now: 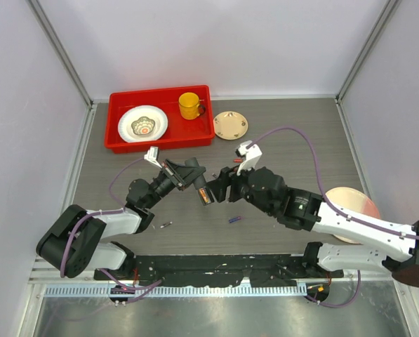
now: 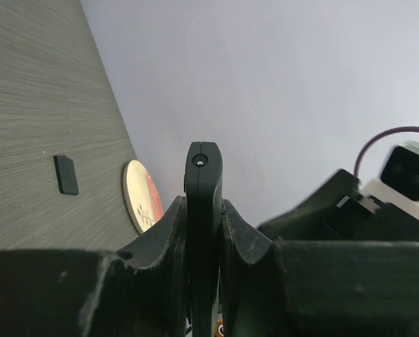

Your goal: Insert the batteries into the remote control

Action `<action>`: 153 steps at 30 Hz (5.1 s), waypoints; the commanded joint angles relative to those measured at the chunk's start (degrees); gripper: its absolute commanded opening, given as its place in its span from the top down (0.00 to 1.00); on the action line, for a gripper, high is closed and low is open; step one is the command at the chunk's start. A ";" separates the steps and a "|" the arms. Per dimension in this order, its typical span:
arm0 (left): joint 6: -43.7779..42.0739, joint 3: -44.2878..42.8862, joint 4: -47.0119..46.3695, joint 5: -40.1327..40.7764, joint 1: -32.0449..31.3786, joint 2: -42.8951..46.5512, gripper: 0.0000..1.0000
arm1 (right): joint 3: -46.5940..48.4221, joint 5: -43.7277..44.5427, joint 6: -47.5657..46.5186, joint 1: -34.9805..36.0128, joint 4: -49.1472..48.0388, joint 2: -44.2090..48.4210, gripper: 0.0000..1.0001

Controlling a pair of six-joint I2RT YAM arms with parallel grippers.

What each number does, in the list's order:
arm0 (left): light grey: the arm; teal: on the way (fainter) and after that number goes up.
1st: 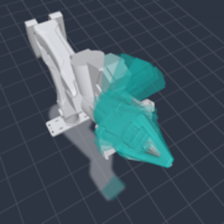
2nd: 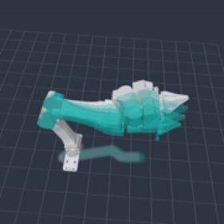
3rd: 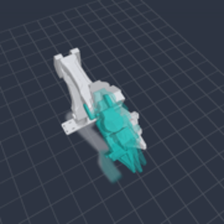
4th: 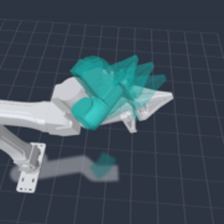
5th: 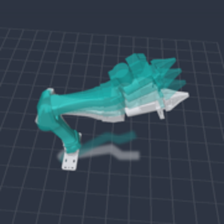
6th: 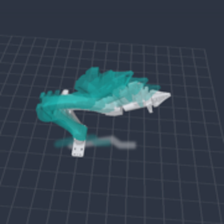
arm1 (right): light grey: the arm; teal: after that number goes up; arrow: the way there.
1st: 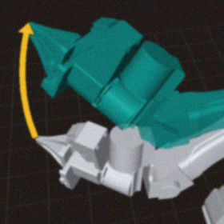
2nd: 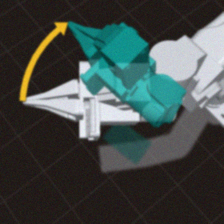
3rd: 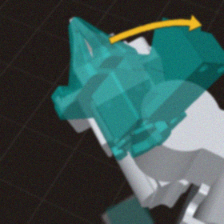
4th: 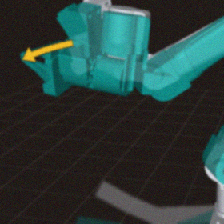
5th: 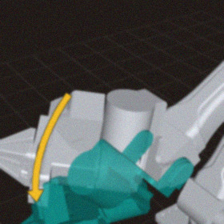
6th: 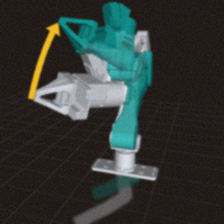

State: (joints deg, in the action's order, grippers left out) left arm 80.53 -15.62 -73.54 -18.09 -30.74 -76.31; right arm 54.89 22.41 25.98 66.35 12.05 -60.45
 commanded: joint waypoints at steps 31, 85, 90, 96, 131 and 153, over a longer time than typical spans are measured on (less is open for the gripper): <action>1.38 -3.02 -15.06 -6.26 -0.28 2.31 1.00 | -18.42 -49.48 22.19 -19.68 -33.32 -2.75 0.35; 0.59 -2.75 -15.06 -2.31 -0.64 4.42 1.00 | -19.91 -50.36 22.27 -19.68 -34.90 -6.09 0.77; 0.33 -2.58 -15.06 -0.64 -0.64 4.51 1.00 | -20.00 -50.28 22.54 -19.68 -34.82 -6.53 0.81; -0.20 -2.23 -15.06 3.32 -0.72 5.03 1.00 | -20.61 -50.10 23.42 -19.59 -35.26 -7.58 0.88; -2.57 -1.35 -12.51 10.36 -0.64 7.41 0.98 | -19.56 -52.56 21.92 -18.97 -29.01 -10.84 0.99; 0.33 1.20 -10.49 1.83 -0.72 6.35 0.62 | -18.42 -56.25 22.80 -20.47 -31.30 -8.46 0.99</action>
State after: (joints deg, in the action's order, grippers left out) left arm 80.40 -14.59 -72.23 -14.52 -31.75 -71.05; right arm 35.92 -32.67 48.62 46.63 -19.14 -70.37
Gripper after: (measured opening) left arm 0.422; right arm 0.232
